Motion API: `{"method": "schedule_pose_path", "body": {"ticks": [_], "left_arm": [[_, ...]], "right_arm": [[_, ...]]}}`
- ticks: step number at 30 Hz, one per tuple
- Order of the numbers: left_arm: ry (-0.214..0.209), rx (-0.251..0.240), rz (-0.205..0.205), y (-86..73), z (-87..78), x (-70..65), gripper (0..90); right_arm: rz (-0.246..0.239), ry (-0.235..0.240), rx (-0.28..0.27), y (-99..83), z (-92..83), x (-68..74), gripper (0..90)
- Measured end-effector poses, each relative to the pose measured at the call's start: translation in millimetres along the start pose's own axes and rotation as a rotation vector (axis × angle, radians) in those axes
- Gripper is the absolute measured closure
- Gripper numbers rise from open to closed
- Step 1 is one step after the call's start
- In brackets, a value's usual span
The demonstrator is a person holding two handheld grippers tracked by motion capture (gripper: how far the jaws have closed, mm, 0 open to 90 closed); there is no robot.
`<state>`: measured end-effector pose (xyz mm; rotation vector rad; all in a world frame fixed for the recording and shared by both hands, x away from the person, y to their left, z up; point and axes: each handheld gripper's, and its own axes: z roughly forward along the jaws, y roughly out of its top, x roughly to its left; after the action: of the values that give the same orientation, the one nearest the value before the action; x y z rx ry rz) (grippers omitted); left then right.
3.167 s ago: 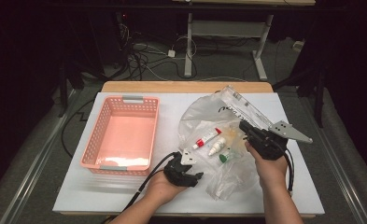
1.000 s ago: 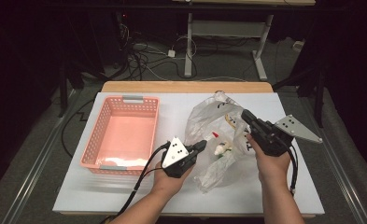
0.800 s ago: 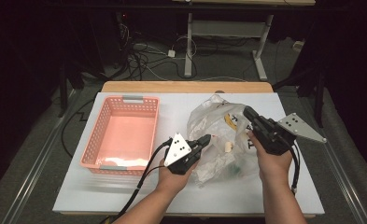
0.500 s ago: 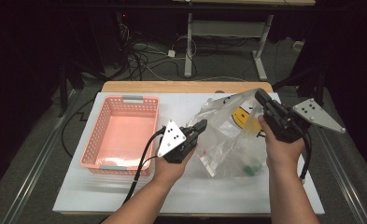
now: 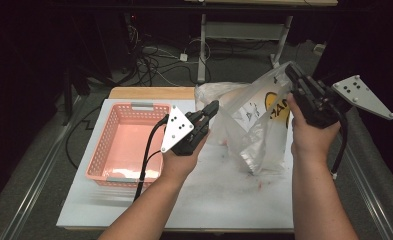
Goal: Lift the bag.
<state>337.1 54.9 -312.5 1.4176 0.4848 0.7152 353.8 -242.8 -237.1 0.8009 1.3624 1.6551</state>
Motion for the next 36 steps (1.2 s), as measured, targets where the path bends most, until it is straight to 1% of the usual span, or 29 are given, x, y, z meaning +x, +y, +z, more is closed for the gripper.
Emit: {"method": "schedule_pose_path", "body": {"ticks": [3,7,10,12,17,18,20,21,22,23,24,26,27,28,30,31,33,36], "left_arm": [[0.004,0.000,-0.007,-1.6,1.1,1.7,88.8],[0.008,0.013,-0.007,-4.8,2.7,4.5,88.8],[0.014,0.012,-0.005,-2.1,2.9,6.6,88.8],[0.016,0.003,0.002,1.9,3.3,6.7,88.8],[0.026,-0.020,0.021,13.0,3.4,7.6,88.8],[0.025,-0.024,0.014,13.4,3.6,8.2,88.8],[0.031,-0.016,0.016,11.6,4.2,9.2,88.8],[0.032,-0.009,0.010,9.4,4.3,9.9,88.7],[0.033,-0.005,0.004,6.5,4.4,10.9,88.7],[0.029,0.010,-0.003,3.3,4.6,12.0,88.7],[0.023,0.028,-0.010,-0.5,5.3,13.1,88.7],[0.025,0.059,-0.026,-8.3,5.2,14.5,87.9],[0.018,0.072,-0.041,-11.6,4.8,15.6,85.4],[0.014,0.084,-0.048,-14.5,4.1,16.4,79.3],[-0.001,0.103,-0.052,-19.6,2.3,16.8,75.4],[-0.008,0.115,-0.053,-21.5,1.6,16.8,71.9],[-0.008,0.132,-0.055,-24.5,-1.2,15.5,64.9],[-0.022,0.147,-0.056,-26.8,-6.6,13.3,58.3]], "right_arm": [[0.011,-0.006,0.004,-3.6,1.8,-4.9,90.0],[0.025,-0.016,0.040,-17.0,4.7,-12.5,90.0],[0.036,-0.023,0.058,-23.2,5.2,-17.8,90.0],[0.043,-0.027,0.050,-20.1,4.8,-20.1,90.0],[0.012,-0.023,0.021,2.1,3.6,-19.8,90.0],[0.007,-0.023,0.014,5.4,3.4,-19.2,90.0],[0.009,-0.020,0.016,7.3,3.3,-19.4,90.0],[0.005,-0.021,0.021,5.5,3.6,-20.2,90.0],[0.010,-0.024,0.033,2.1,3.9,-21.0,90.0],[0.014,-0.025,0.044,-2.6,4.3,-22.5,90.0],[0.020,-0.027,0.062,-7.9,4.7,-24.3,90.0],[0.026,-0.024,0.106,-19.5,5.6,-28.0,88.8],[0.026,-0.024,0.120,-24.6,5.2,-29.1,86.2],[0.025,-0.018,0.135,-29.0,4.3,-30.1,82.1],[0.031,-0.006,0.158,-35.8,2.2,-31.2,79.1],[0.033,-0.002,0.165,-37.9,0.8,-31.4,76.8],[0.033,0.005,0.171,-40.1,-3.8,-31.7,72.4],[0.035,0.017,0.168,-39.4,-11.6,-30.3,68.3]]}}
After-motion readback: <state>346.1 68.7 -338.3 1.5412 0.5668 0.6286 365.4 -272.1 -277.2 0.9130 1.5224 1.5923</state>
